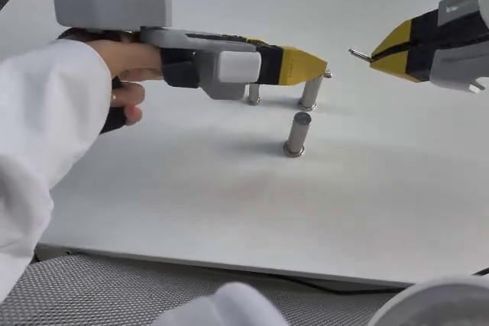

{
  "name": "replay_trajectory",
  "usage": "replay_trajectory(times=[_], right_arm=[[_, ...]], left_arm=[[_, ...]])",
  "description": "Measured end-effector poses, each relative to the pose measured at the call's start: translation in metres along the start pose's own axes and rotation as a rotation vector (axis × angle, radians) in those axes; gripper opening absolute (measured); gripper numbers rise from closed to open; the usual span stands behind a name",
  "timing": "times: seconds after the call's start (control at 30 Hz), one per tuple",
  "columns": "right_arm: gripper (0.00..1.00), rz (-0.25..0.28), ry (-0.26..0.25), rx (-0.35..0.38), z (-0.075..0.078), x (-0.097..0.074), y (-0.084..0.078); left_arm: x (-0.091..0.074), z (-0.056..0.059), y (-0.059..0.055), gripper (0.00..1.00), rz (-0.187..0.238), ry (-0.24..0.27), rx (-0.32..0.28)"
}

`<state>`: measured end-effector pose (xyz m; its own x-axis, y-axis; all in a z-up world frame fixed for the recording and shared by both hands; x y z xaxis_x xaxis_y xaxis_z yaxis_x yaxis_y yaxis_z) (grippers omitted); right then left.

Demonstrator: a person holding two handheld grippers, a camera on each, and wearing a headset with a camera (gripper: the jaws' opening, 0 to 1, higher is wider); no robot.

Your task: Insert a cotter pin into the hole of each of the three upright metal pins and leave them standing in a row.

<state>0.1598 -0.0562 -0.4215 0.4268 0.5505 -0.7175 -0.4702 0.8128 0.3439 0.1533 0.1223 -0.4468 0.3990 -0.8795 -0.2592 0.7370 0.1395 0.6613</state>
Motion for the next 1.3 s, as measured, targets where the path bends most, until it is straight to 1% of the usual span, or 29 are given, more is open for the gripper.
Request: replay_trajectory(times=[0.07,0.17,0.27,0.33,0.43,0.5,0.73,0.83,0.93,1.07,1.17,1.3], right_arm=[[0.0,-0.014,-0.015,-0.027,-0.001,0.001,0.001],[0.0,-0.024,-0.018,-0.055,-0.007,0.001,0.007],[0.0,-0.017,-0.016,-0.052,-0.011,0.003,0.01],[0.0,-0.002,-0.016,-0.035,-0.015,0.004,0.014],[0.0,0.007,-0.014,-0.026,-0.019,0.006,0.017],[0.0,0.015,-0.017,-0.024,-0.02,0.006,0.018],[0.0,0.024,-0.025,-0.027,-0.018,0.005,0.021],[0.0,0.03,-0.027,-0.025,-0.017,0.005,0.022],[0.0,0.031,-0.025,-0.032,-0.017,0.005,0.023],[0.0,0.041,-0.027,-0.031,-0.015,0.004,0.026],[0.0,0.04,-0.028,-0.037,-0.014,0.004,0.027],[0.0,0.041,-0.028,-0.038,-0.014,0.004,0.028]], left_arm=[[0.006,0.001,0.0,0.33,-0.006,-0.008,-0.026],[0.013,0.003,0.0,0.29,-0.019,-0.016,-0.051],[0.02,0.005,-0.002,0.25,-0.036,-0.019,-0.067],[0.023,0.005,-0.003,0.23,-0.044,-0.02,-0.07],[0.027,0.006,-0.007,0.18,-0.072,-0.027,-0.107],[0.028,0.006,-0.008,0.15,-0.077,-0.028,-0.11],[0.028,0.005,-0.01,0.1,-0.095,-0.019,-0.122],[0.029,0.005,-0.011,0.05,-0.098,-0.021,-0.118],[0.029,0.005,-0.009,0.05,-0.087,-0.015,-0.122],[0.029,0.005,-0.009,0.03,-0.093,-0.019,-0.125],[0.028,0.005,-0.008,0.02,-0.088,-0.022,-0.127],[0.027,0.005,-0.009,0.01,-0.096,-0.023,-0.126]])
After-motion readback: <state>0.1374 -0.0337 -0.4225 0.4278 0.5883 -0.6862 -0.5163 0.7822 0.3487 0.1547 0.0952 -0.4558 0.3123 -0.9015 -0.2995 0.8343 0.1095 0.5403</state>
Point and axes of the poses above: the centre of the closed fingertips' face, and the gripper's own axes: x roughly forward along the fingers, z roughly to its right, y roughly out of its top, the point moved 9 cm from there along -x, roughly backward along the fingers, and after that the axes turned 13 degrees about -x, right-handed, at the moved point
